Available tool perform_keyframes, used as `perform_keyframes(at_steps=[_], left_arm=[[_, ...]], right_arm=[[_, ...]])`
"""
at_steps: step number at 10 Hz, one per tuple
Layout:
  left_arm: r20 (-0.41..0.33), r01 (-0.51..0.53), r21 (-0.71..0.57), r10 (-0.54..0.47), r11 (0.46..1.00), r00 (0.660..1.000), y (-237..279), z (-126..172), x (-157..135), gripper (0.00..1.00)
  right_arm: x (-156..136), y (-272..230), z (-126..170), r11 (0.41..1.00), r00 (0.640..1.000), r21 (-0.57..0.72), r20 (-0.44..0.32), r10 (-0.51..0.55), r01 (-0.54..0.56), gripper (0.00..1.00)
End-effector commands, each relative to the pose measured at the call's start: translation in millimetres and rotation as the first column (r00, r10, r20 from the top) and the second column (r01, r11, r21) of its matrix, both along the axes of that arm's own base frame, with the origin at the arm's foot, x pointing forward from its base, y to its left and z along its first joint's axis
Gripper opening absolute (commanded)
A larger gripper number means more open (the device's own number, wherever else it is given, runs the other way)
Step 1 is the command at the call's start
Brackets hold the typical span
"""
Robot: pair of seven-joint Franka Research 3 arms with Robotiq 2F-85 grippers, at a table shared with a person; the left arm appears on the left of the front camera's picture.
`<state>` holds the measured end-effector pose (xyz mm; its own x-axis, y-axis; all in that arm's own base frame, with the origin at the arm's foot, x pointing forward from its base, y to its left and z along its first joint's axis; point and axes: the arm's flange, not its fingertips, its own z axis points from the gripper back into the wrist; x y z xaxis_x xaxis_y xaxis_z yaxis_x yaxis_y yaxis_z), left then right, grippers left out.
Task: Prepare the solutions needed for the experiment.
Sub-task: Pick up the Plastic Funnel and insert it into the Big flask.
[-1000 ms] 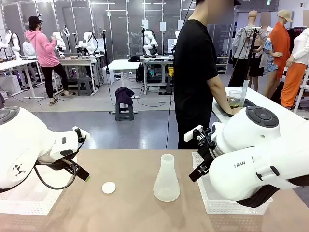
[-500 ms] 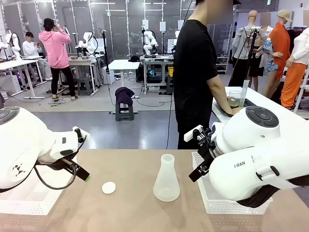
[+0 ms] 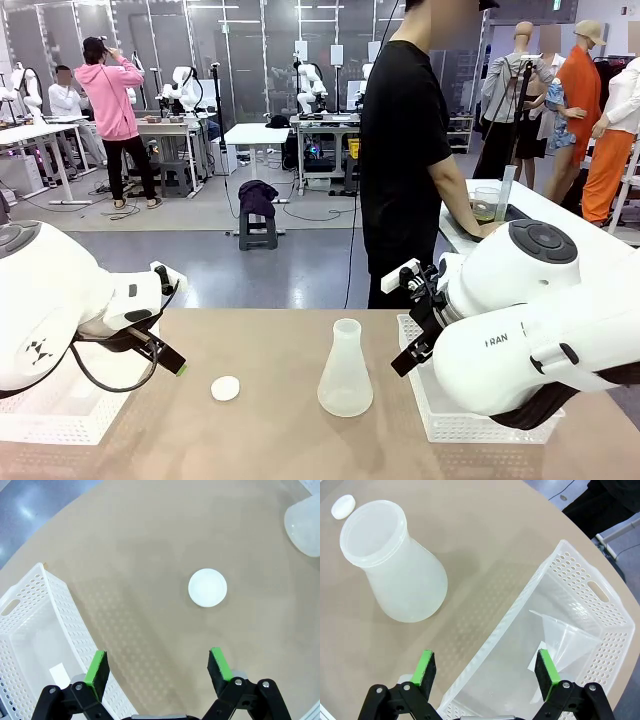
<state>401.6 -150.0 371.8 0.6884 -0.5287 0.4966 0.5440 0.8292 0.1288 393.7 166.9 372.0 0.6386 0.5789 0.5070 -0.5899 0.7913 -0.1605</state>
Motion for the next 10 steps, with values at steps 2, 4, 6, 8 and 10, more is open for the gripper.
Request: perform_keyframes(at_steps=[2,4,6,8,10], left_arm=[[0.000,0.000,0.000,0.000,1.000,1.000,0.1,0.0,0.0,1.00],[0.000,0.000,0.000,0.000,1.000,1.000,0.1,0.0,0.0,1.00],[0.000,0.000,0.000,0.000,1.000,1.000,0.1,0.0,0.0,1.00],[0.000,0.000,0.000,0.000,1.000,1.000,0.1,0.0,0.0,1.00],[0.000,0.000,0.000,0.000,1.000,1.000,0.0,0.0,0.0,1.00]], right_arm=[[0.0,-0.1,0.0,1.000,1.000,0.001,-0.001,-0.002,0.002,1.00],[0.0,-0.1,0.0,1.000,1.000,0.001,-0.001,-0.002,0.002,1.00],[0.0,-0.1,0.0,1.000,1.000,0.001,-0.001,-0.002,0.002,1.00],[0.0,-0.1,0.0,1.000,1.000,0.001,-0.001,-0.002,0.002,1.00],[0.0,0.0,0.0,1.000,1.000,0.000,0.000,0.000,0.000,1.00]])
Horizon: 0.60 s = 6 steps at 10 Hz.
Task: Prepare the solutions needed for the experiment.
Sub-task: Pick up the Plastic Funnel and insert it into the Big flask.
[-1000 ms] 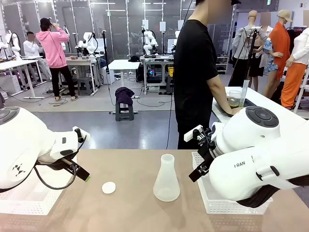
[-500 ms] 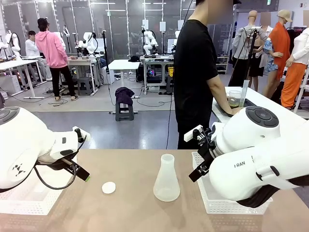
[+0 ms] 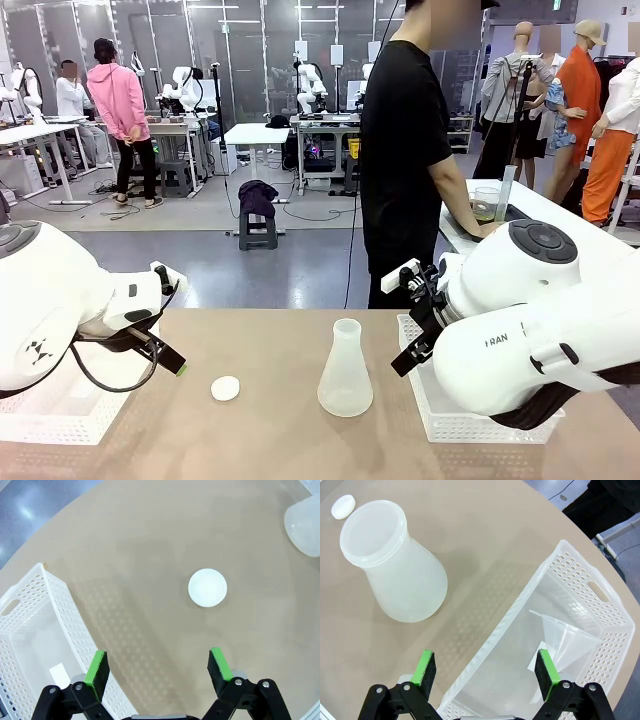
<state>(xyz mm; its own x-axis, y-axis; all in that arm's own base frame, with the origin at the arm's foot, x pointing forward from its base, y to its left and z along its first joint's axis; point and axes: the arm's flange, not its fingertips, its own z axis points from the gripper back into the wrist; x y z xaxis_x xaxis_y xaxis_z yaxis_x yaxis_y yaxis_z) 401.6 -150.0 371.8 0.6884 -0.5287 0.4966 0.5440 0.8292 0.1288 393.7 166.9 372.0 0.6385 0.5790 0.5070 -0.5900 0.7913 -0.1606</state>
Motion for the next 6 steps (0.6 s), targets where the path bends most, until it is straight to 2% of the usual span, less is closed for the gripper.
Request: perform_keyframes(at_steps=[1,4,6], left_arm=[[0.009,-0.019,0.003,0.019,1.000,1.000,3,2,-2,1.00],[0.007,-0.045,-0.010,0.045,0.999,0.999,8,16,-5,1.00],[-0.045,-0.084,-0.054,0.081,0.995,0.996,12,28,-11,1.00]], right_arm=[[0,-2,5,0.999,0.998,0.009,0.018,-0.053,0.053,1.00],[-3,-8,24,0.993,0.993,0.032,-0.011,-0.115,0.115,1.00],[-9,-9,38,0.987,0.990,0.088,-0.037,-0.134,0.136,1.00]])
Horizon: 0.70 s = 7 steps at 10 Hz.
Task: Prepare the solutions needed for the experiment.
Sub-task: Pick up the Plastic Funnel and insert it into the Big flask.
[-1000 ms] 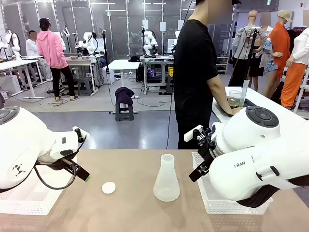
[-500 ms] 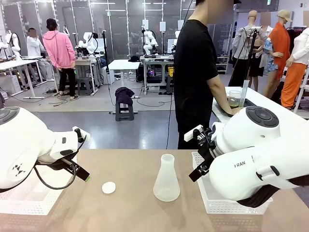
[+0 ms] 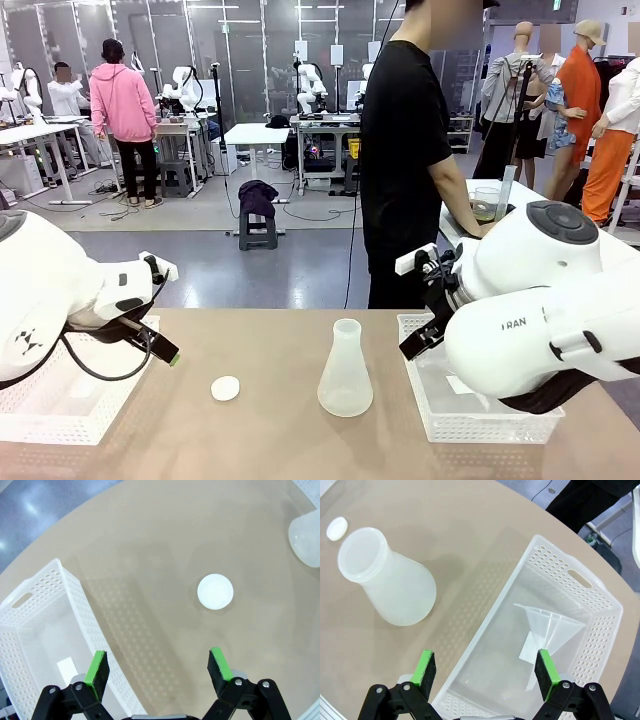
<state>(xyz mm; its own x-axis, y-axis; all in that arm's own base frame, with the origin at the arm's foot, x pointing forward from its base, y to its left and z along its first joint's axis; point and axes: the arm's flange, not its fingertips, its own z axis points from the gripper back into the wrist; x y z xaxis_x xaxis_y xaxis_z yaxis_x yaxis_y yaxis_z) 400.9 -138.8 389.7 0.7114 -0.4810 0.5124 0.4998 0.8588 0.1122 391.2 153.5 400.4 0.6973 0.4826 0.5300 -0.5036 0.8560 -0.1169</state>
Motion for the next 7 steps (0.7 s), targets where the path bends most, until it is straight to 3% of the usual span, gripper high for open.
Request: perform_keyframes(at_steps=[1,2,3,5,6,7], left_arm=[[-0.079,-0.028,-0.065,0.022,0.998,0.997,7,14,-13,1.00],[-0.099,-0.016,-0.064,0.010,0.998,0.995,10,16,-13,1.00],[-0.025,-0.016,-0.022,0.016,1.000,1.000,0,5,-3,1.00],[-0.025,-0.016,-0.022,0.016,1.000,1.000,0,5,-3,1.00],[-0.053,-0.027,-0.040,0.024,0.999,0.998,0,9,-7,1.00],[-0.119,-0.034,-0.142,0.017,0.989,0.993,4,5,2,1.00]], right_arm=[[-9,4,14,0.997,0.999,0.070,-0.040,-0.033,0.036,1.00],[-11,3,18,0.996,0.997,0.049,-0.044,-0.069,0.071,1.00],[-4,2,6,1.000,1.000,0.020,-0.010,-0.013,0.014,1.00],[-4,2,6,1.000,1.000,0.020,-0.010,-0.013,0.014,1.00],[-4,2,6,1.000,1.000,0.020,-0.010,-0.013,0.014,1.00],[-7,3,10,0.999,0.999,0.026,-0.024,-0.025,0.026,1.00]])
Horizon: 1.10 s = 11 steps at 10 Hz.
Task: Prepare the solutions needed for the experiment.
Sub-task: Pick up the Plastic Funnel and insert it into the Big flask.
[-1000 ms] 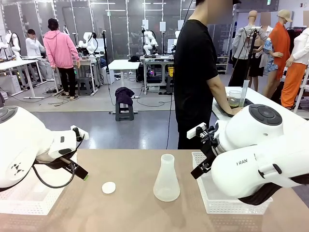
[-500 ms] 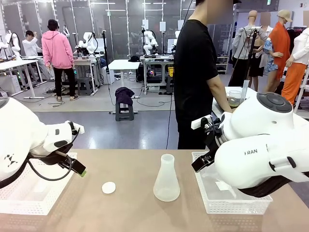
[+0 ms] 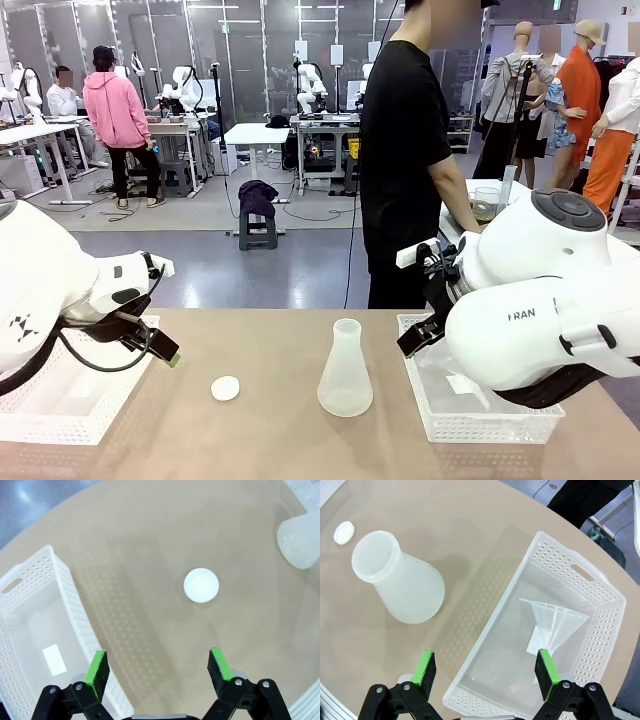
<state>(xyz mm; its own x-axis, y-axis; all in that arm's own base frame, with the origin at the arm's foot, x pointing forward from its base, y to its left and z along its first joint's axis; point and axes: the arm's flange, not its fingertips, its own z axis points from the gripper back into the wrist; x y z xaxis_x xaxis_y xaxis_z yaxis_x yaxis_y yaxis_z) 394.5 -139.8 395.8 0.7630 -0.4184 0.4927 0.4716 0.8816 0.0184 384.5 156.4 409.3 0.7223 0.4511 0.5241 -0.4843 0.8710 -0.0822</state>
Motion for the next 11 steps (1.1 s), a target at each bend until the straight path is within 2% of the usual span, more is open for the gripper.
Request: perform_keyframes(at_steps=[1,2,3,4,5,6,7,8,10,11], left_arm=[[-0.119,-0.025,-0.240,-0.003,0.970,0.993,15,-1,21,1.00],[-0.189,-0.035,-0.358,-0.036,0.933,0.981,24,-4,33,1.00],[-0.242,-0.053,-0.435,-0.060,0.899,0.968,35,-11,39,1.00],[-0.259,-0.071,-0.485,-0.066,0.872,0.964,44,-17,42,1.00],[-0.260,-0.035,-0.572,-0.141,0.820,0.955,51,-21,43,1.00],[-0.257,-0.001,-0.644,-0.216,0.765,0.942,52,-23,45,1.00],[-0.247,0.011,-0.669,-0.236,0.743,0.940,53,-26,46,1.00],[-0.226,-0.019,-0.608,-0.151,0.794,0.962,49,0,26,1.00],[-0.226,-0.019,-0.608,-0.151,0.794,0.962,49,0,26,1.00],[-0.234,-0.006,-0.634,-0.184,0.774,0.955,55,-11,30,1.00]], right_arm=[[6,-5,-2,0.997,0.999,0.069,-0.025,-0.022,0.024,1.00],[9,-9,-1,0.991,0.999,0.129,-0.038,-0.038,0.043,1.00],[10,-5,-3,0.990,0.998,0.139,-0.068,-0.008,0.017,1.00],[16,-7,-4,0.980,0.998,0.198,-0.070,-0.001,0.014,1.00],[23,-12,-4,0.946,0.997,0.324,-0.073,0.005,0.019,1.00],[29,-15,-5,0.932,0.996,0.360,-0.084,-0.011,0.040,1.00],[30,-12,-6,0.925,0.997,0.377,-0.077,-0.020,0.048,1.00],[11,0,6,0.960,0.995,0.272,-0.089,-0.044,0.067,1.00],[11,0,6,0.960,0.995,0.272,-0.089,-0.044,0.067,1.00],[16,-3,7,0.947,0.995,0.314,-0.096,-0.036,0.064,1.00]])
